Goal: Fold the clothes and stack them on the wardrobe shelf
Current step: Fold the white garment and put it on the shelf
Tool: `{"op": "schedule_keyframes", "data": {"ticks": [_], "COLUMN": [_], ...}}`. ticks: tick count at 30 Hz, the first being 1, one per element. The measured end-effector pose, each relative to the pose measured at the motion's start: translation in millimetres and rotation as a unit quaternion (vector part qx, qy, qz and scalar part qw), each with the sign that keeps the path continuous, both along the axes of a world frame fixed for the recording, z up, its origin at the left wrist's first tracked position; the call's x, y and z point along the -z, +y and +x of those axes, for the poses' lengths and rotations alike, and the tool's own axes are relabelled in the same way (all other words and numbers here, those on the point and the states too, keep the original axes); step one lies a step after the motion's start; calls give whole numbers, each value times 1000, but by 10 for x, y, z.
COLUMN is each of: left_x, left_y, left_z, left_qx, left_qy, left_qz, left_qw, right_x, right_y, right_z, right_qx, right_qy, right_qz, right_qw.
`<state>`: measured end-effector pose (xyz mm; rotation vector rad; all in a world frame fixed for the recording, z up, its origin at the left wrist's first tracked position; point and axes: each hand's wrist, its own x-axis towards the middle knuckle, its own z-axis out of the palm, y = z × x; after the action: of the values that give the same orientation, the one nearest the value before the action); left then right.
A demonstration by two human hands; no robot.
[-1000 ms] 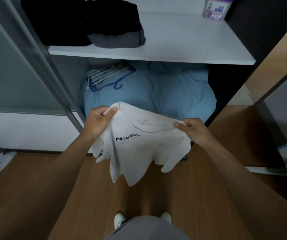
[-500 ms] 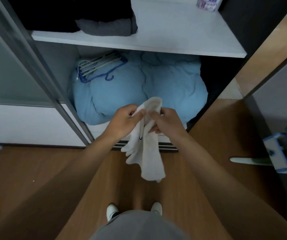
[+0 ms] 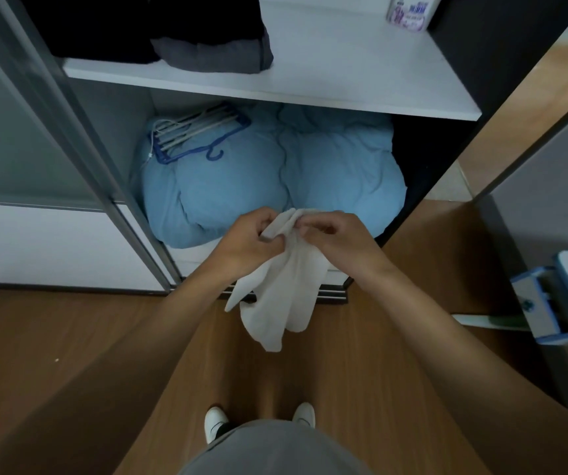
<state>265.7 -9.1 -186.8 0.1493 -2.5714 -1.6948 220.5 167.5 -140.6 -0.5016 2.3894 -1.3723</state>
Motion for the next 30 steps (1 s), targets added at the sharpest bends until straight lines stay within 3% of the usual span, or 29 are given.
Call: {"op": "schedule_keyframes", "data": {"ticks": [3, 7, 12, 18, 22, 30], "left_x": [-110, -259, -313, -102, 86, 263], "left_y": [-47, -44, -113, -302, -473, -432], "left_z": [12, 40, 98, 249, 403, 486], "left_qx": [31, 87, 46, -3, -1, -7], "left_qy": [12, 47, 89, 67, 54, 84], "left_qz": [9, 4, -5, -78, -146, -152], "left_qw": [999, 995, 995, 995, 988, 985], "right_x": [18, 45, 137, 161, 93, 42], "right_y": [43, -48, -194, -318, -332, -338], "right_z": [-79, -133, -59, 27, 20, 40], "right_qx": [-30, -114, -32, 4, -1, -17], "right_qy": [119, 61, 134, 166, 180, 159], "right_qz": [66, 29, -16, -14, 1, 30], "right_qw": [990, 991, 990, 986, 984, 987]}}
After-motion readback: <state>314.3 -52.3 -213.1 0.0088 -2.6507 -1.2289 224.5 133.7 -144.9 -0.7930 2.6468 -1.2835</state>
